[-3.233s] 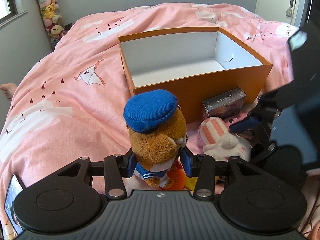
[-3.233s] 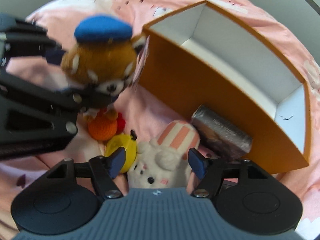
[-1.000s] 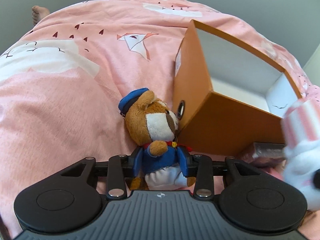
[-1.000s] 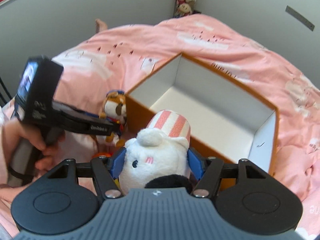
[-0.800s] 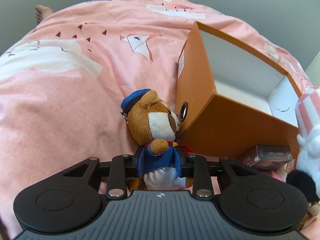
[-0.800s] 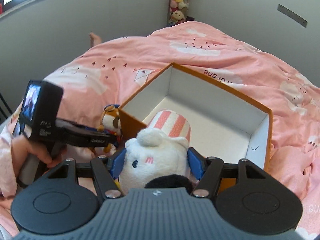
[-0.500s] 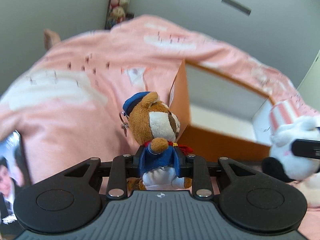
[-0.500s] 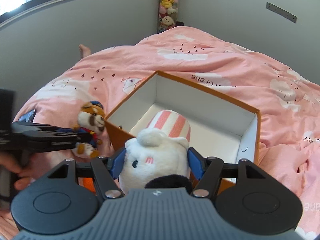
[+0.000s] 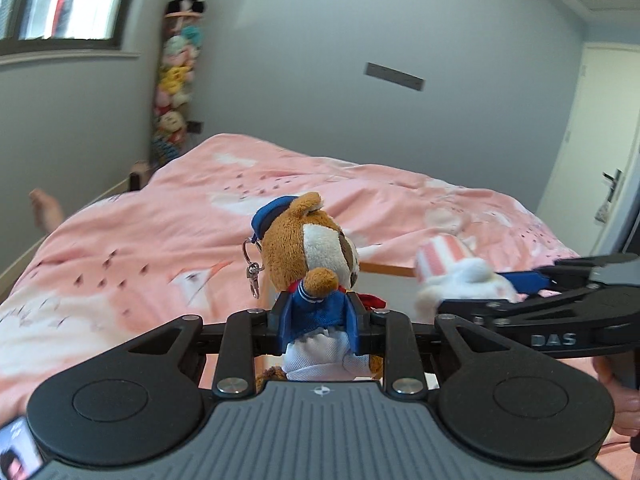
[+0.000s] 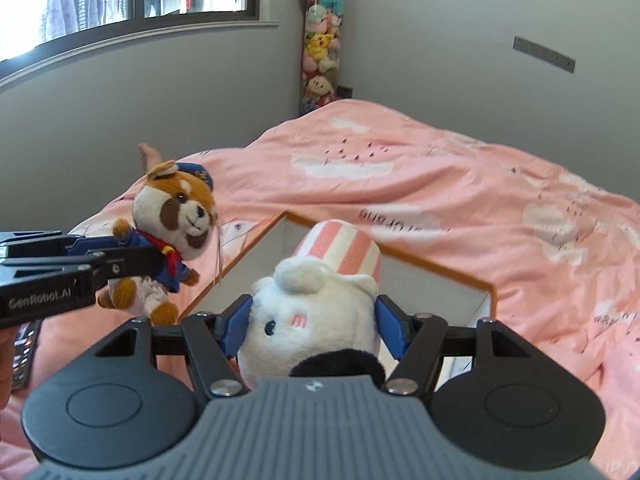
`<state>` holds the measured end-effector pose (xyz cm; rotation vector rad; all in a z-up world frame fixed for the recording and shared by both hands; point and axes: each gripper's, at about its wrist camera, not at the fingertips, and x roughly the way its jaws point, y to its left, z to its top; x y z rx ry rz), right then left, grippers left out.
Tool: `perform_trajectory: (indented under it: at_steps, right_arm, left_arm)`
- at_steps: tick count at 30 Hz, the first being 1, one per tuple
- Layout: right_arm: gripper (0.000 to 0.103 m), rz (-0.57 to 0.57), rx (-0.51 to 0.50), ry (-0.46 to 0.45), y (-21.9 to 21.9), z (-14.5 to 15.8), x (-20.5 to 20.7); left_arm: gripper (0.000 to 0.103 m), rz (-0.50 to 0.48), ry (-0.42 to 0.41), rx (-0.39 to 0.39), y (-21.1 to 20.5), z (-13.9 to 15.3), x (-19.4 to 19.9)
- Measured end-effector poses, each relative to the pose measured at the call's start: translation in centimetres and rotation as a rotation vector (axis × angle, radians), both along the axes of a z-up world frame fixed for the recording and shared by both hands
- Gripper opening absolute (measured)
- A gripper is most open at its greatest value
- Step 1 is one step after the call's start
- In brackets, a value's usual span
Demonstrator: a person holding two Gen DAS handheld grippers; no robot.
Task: Organize objects
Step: 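Lift both plushes and lower them into the orange box together, then open both tools to release the plushes and withdraw from the box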
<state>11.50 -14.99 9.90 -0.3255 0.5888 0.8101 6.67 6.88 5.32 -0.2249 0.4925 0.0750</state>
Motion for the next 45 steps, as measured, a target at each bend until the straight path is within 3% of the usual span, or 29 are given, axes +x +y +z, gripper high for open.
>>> perform_trajectory:
  at_steps: [5,9,13,21,36,45]
  right_arm:
    - [0.067,-0.034,0.004,-0.015,0.6,-0.7,2.7]
    - [0.067,-0.046,-0.018,-0.023,1.7,-2.3,5.0]
    - [0.067,-0.012,-0.062,0.048,2.9,-5.0,6.5]
    - [0.067,0.050,-0.128,0.187,4.5,-9.4,8.0]
    - [0.068,0.105,-0.160,0.377,5.4,-13.4,9.9]
    - [0.070,0.107,-0.144,0.441,5.8,-14.5,10.2]
  left_arm:
    - [0.030,-0.062,0.061,0.012,-1.4,-1.3,2.9]
    - [0.030,-0.085,0.159,0.027,-1.4,-3.6,5.1]
    - [0.030,-0.113,0.253,0.070,-1.7,-5.7,6.2]
    - [0.030,-0.149,0.360,0.142,-2.0,-7.5,7.0]
    - [0.032,-0.154,0.471,0.230,-2.1,-9.6,8.0]
    - [0.035,-0.185,0.412,0.197,-1.3,-9.5,6.8]
